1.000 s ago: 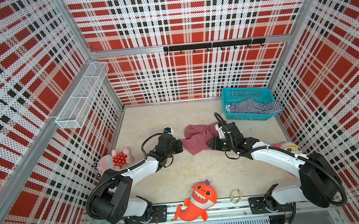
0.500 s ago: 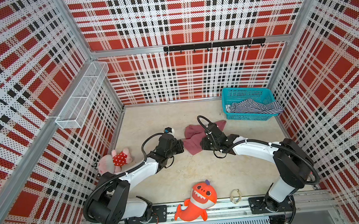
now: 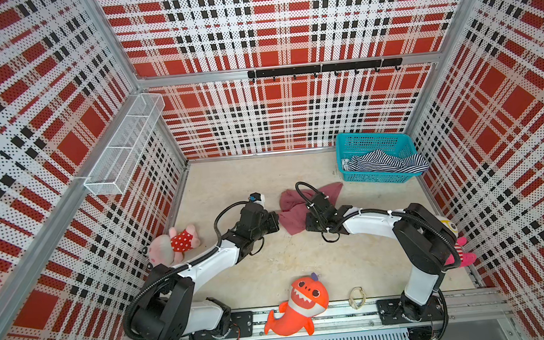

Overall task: Fold and stack tank tops
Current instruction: Smooth out the tank top at the center of the table.

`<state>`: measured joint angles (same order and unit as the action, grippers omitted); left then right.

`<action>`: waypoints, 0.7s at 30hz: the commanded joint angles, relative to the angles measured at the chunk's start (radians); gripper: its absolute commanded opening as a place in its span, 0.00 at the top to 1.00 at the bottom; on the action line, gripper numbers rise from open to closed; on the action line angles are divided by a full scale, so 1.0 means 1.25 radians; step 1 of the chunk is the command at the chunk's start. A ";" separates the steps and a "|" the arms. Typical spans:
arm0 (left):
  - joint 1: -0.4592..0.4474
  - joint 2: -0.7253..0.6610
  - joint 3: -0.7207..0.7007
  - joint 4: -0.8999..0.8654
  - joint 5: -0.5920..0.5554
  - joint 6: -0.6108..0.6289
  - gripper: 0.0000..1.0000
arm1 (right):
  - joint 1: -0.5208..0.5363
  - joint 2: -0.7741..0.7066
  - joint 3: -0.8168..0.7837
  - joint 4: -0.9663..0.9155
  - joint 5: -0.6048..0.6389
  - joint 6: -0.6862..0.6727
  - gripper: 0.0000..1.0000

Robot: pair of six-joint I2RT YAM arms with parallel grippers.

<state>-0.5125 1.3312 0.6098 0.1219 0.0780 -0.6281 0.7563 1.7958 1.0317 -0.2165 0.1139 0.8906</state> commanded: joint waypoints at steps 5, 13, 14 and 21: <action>-0.005 -0.024 -0.004 -0.005 -0.008 0.005 1.00 | 0.001 0.012 0.023 -0.012 0.042 0.010 0.93; 0.014 -0.022 0.007 -0.028 -0.028 0.037 1.00 | -0.032 -0.152 -0.033 -0.059 0.020 -0.020 1.00; 0.018 -0.023 0.012 -0.035 -0.034 0.045 1.00 | -0.045 -0.178 -0.045 -0.059 0.009 -0.021 1.00; 0.035 -0.023 0.054 -0.088 -0.066 0.106 1.00 | -0.144 -0.333 -0.108 -0.112 -0.028 -0.048 1.00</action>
<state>-0.4767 1.3212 0.6403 0.0410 0.0196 -0.5499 0.6060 1.4277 0.9157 -0.2935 0.0898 0.8543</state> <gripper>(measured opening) 0.042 0.049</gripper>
